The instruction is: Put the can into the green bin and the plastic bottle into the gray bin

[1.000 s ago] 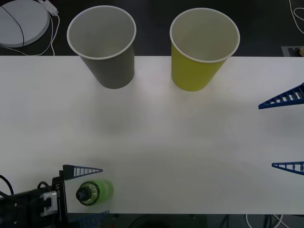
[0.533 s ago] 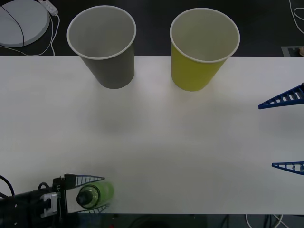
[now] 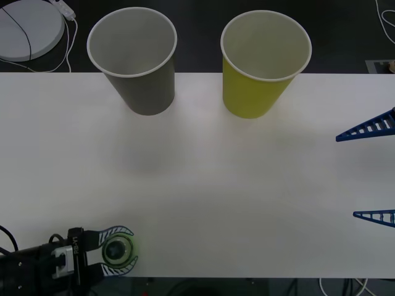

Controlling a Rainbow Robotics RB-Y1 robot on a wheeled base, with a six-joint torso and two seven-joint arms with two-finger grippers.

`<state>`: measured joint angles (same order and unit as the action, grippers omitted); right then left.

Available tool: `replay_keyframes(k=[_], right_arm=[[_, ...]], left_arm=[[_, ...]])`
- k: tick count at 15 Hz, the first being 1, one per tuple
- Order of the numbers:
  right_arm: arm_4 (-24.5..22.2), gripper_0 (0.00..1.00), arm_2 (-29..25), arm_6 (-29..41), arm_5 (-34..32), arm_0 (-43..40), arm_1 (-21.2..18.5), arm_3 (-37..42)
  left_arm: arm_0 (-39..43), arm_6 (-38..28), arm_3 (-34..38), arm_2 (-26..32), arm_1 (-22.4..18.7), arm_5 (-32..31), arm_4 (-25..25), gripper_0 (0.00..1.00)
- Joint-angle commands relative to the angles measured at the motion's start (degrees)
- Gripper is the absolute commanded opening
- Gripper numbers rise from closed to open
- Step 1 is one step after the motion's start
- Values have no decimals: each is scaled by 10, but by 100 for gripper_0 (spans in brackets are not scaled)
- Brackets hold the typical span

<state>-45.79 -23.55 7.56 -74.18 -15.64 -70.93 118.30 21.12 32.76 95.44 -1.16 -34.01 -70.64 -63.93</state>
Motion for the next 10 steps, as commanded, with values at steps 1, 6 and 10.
replay_keyframes(k=[1,6,10], right_arm=[[0,100,0,0,0,0,0,0],[0,100,0,0,0,0,0,0],[0,100,0,0,0,0,0,0]], left_arm=[[10,-14,19,12,0,9,0,0],[54,-42,76,29,-1,59,1,0],[95,-62,129,33,-9,135,12,0]])
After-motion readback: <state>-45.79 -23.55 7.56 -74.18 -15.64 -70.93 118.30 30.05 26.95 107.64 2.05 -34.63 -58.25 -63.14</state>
